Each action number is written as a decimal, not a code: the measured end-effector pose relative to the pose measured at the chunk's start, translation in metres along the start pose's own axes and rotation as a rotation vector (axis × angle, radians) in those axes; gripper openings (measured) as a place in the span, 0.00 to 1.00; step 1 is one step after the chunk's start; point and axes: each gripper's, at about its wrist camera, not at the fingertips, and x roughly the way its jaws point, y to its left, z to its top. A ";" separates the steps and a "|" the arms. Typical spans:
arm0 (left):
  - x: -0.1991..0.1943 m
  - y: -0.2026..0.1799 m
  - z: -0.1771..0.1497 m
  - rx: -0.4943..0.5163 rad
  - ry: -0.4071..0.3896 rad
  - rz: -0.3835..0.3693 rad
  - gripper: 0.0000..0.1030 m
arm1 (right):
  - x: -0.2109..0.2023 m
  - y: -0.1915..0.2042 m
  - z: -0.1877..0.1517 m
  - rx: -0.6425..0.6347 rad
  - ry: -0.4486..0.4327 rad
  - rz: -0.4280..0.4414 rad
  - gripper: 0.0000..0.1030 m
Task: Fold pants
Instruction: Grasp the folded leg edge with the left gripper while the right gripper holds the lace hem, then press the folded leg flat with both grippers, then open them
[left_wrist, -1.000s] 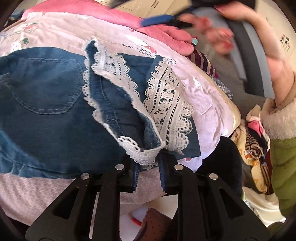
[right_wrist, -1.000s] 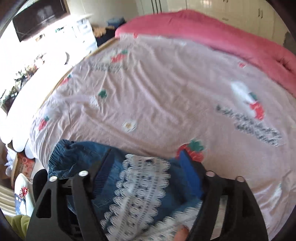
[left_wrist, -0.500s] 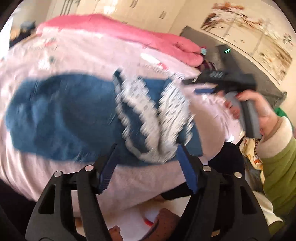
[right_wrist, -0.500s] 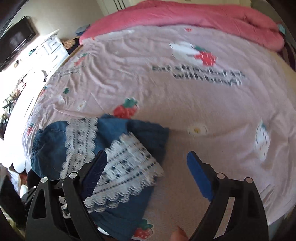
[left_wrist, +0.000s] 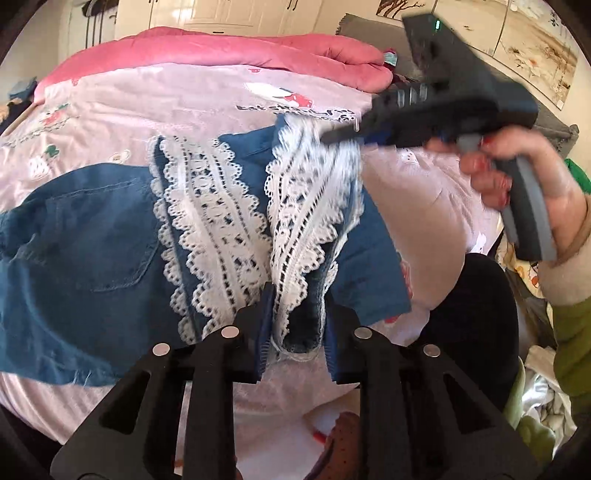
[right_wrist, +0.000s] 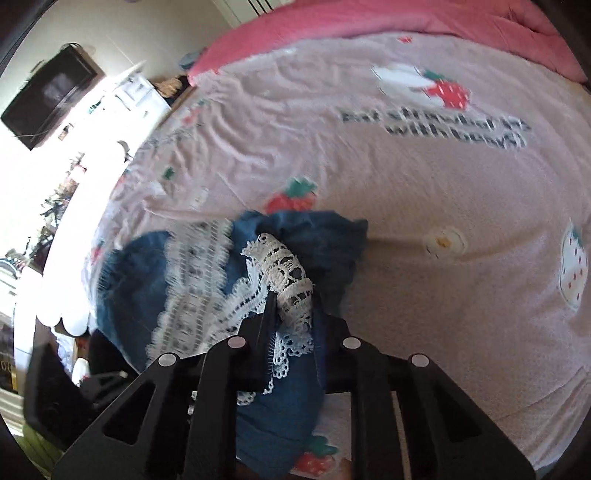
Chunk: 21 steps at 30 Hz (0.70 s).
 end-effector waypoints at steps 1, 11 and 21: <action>-0.002 0.003 -0.002 -0.016 0.001 -0.007 0.16 | 0.000 0.008 0.007 -0.002 -0.013 0.026 0.15; -0.010 0.022 -0.021 -0.100 0.033 -0.072 0.16 | 0.094 0.084 0.057 -0.124 0.102 -0.051 0.15; -0.023 0.031 -0.028 -0.116 0.037 -0.110 0.19 | 0.085 0.094 0.060 -0.191 0.073 -0.053 0.59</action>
